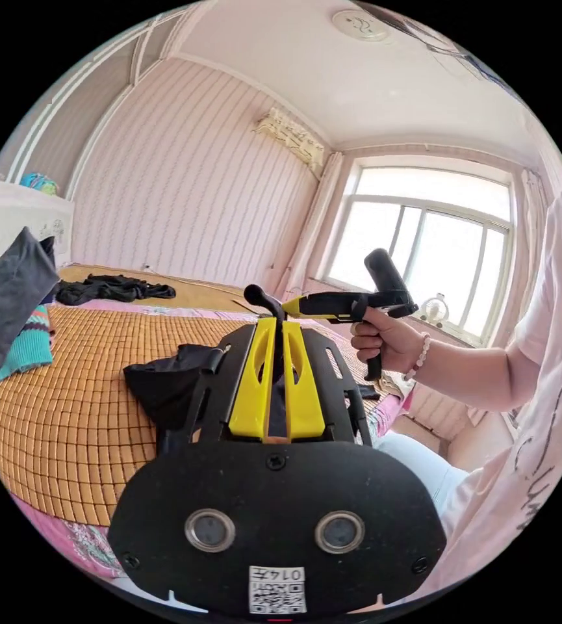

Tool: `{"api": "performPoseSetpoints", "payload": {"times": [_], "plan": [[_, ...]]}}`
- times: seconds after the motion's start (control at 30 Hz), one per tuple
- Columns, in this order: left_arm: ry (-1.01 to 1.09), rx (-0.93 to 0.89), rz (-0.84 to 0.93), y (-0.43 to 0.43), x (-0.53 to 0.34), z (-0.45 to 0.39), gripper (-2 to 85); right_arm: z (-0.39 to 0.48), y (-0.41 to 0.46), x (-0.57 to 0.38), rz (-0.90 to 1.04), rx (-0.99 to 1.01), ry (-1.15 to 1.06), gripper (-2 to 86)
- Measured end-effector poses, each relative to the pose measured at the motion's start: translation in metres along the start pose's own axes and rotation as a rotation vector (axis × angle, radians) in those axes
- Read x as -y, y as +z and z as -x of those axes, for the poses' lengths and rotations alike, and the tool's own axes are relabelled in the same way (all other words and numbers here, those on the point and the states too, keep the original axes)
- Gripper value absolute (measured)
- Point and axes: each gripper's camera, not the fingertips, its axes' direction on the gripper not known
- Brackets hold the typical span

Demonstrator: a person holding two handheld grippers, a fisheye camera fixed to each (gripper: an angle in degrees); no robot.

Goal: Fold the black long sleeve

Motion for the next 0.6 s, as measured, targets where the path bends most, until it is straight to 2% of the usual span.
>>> {"api": "performPoseSetpoints", "payload": {"times": [0.17,0.43,0.53,0.6], "plan": [[0.075,-0.111,0.132,0.042,-0.009,-0.037,-0.8,-0.033,-0.044,-0.045,-0.017,-0.051,0.099,0.0],[0.143,-0.266,0.307,0.092,-0.027,-0.073,-0.6,-0.081,-0.078,-0.11,-0.061,-0.013,0.33,0.0],[0.148,-0.286,0.43,0.12,-0.046,-0.075,-0.1,-0.102,-0.072,-0.133,0.022,-0.052,0.411,0.1],[0.126,-0.285,0.509,0.137,-0.061,-0.071,1.1,-0.122,-0.06,-0.149,0.146,-0.109,0.464,0.2]]}}
